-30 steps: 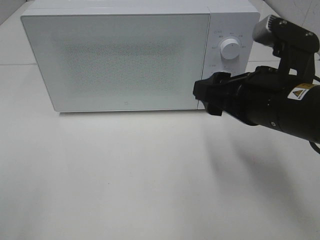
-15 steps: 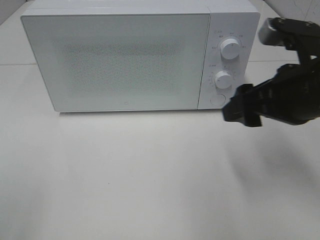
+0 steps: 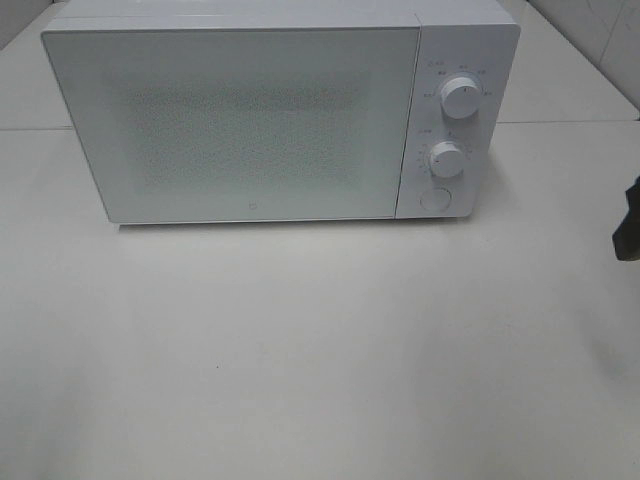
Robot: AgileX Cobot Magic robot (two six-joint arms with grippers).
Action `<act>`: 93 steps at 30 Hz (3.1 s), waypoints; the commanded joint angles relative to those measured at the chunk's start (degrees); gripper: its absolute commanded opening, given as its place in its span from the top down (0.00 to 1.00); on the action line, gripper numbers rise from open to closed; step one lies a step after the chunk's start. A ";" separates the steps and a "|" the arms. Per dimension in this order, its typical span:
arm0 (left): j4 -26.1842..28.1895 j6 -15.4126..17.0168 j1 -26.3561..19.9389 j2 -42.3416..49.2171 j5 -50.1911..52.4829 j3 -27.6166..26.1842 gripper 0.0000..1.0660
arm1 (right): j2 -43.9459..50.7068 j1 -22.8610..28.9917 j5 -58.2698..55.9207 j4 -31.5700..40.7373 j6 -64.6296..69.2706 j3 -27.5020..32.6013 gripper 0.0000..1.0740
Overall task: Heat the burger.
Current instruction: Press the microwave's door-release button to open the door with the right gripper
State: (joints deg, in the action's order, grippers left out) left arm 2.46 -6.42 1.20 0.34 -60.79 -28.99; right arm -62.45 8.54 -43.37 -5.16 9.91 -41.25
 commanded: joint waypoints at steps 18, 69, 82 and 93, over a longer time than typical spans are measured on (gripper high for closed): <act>0.11 0.34 0.11 0.86 0.86 0.06 0.02 | 40.28 -4.47 -12.43 2.23 -6.70 11.12 0.30; 0.23 0.34 0.11 0.92 0.86 0.06 0.02 | 64.40 -4.35 -13.87 3.90 -9.91 12.66 0.30; 0.23 0.34 0.11 0.92 0.86 0.06 0.02 | 62.22 -4.35 -3.50 3.95 -9.91 10.89 0.30; 0.23 0.34 0.11 0.92 0.86 0.06 0.02 | 52.83 -4.35 28.48 3.90 -11.17 16.90 0.37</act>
State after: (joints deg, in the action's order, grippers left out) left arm 2.46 -6.42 1.20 0.34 -60.79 -28.99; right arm -9.51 4.53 -18.33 -1.38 -0.52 -24.75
